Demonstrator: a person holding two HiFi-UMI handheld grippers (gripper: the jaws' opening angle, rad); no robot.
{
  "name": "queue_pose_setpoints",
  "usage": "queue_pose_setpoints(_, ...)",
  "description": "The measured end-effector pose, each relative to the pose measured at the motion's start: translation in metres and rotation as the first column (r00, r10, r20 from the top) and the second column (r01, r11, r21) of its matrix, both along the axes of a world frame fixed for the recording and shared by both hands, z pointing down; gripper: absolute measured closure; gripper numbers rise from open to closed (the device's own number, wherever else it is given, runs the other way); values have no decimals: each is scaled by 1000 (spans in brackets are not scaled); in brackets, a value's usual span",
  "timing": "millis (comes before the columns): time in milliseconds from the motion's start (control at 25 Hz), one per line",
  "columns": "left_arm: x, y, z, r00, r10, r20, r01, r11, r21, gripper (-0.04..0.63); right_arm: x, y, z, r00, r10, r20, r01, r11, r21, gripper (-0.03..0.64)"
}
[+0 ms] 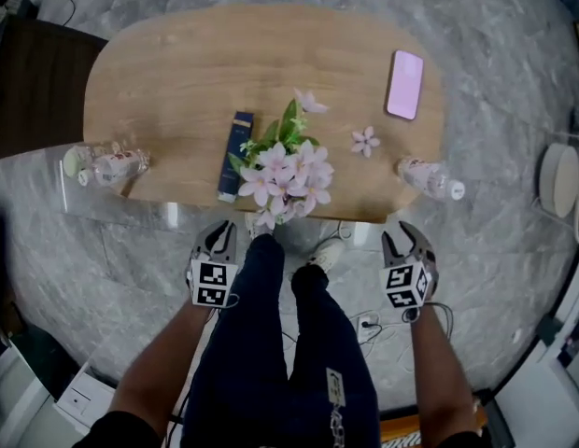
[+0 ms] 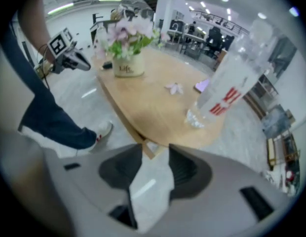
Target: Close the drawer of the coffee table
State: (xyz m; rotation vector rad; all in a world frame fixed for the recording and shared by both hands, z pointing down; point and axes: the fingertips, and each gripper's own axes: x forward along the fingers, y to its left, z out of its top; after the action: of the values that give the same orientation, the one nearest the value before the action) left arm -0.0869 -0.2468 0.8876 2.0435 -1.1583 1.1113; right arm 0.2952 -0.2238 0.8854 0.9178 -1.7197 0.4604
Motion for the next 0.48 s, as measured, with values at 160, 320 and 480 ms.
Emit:
queue_pose_setpoints(160,0,-12,-93,993,-29,-118,40,995,94,571,-17,-22,-104,983,92,159,-118,980,160,445)
queue_pose_setpoints(320,31,-63,-231,965,16,-263,64,954,294,572,-43,-61,-240,898,145,414,-296,897,328,516)
queue_pose_setpoints(480,69,-105,-369,924,77,-374,117,876,469,572,-58,-80,-363,833,178,524,-412,832,373,565)
